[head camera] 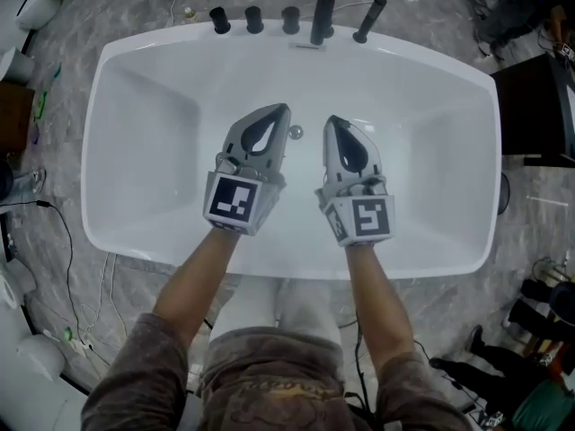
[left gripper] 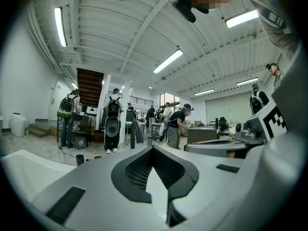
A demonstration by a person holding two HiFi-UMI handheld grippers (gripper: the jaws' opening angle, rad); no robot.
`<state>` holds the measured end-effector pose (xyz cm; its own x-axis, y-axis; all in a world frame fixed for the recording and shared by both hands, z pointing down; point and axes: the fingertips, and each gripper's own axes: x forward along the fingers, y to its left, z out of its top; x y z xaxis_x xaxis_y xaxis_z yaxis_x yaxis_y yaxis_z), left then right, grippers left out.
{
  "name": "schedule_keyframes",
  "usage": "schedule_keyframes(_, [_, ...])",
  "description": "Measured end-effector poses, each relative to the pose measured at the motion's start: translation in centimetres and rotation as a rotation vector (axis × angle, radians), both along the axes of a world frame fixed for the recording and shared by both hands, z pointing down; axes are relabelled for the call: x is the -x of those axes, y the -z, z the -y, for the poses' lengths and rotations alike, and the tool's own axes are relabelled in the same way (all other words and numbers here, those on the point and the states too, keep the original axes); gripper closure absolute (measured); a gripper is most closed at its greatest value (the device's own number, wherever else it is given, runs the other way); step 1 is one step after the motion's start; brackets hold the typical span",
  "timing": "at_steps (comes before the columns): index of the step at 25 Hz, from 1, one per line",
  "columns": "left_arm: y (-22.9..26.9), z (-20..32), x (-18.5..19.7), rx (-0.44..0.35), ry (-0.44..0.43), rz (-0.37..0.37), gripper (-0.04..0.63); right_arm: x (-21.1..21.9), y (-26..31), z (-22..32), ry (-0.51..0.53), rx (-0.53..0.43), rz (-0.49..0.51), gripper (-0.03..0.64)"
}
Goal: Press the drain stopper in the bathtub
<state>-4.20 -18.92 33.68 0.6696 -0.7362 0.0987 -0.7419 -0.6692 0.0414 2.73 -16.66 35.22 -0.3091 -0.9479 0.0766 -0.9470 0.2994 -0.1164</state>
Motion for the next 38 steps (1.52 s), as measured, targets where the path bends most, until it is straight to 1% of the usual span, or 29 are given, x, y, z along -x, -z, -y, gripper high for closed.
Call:
schedule_keyframes(17, [-10.6, 2.1, -0.3, 0.009, -0.006, -0.007, 0.594, 0.7, -9.8, 2.5, 0.024, -0.014, 0.015, 0.618])
schedule_keyframes(21, [-13.1, 2.8, -0.6, 0.002, -0.006, 0.004, 0.594, 0.8, -12.5, 3.1, 0.034, -0.021, 0.021, 0.618])
schedule_keyframes(27, [-18.0, 3.5, -2.1, 0.002, -0.008, 0.006, 0.594, -0.5, -18.0, 3.6, 0.034, -0.001, 0.023, 0.617])
schedule_keyframes(32, [-20.6, 3.6, -2.0, 0.014, 0.000, -0.004, 0.594, 0.2, -20.5, 3.7, 0.036, 0.009, 0.029, 0.618])
schedule_keyframes(38, [-25.1, 4.3, -2.5, 0.033, 0.020, 0.010, 0.594, 0.1, -24.8, 4.9, 0.047, 0.024, 0.042, 0.618])
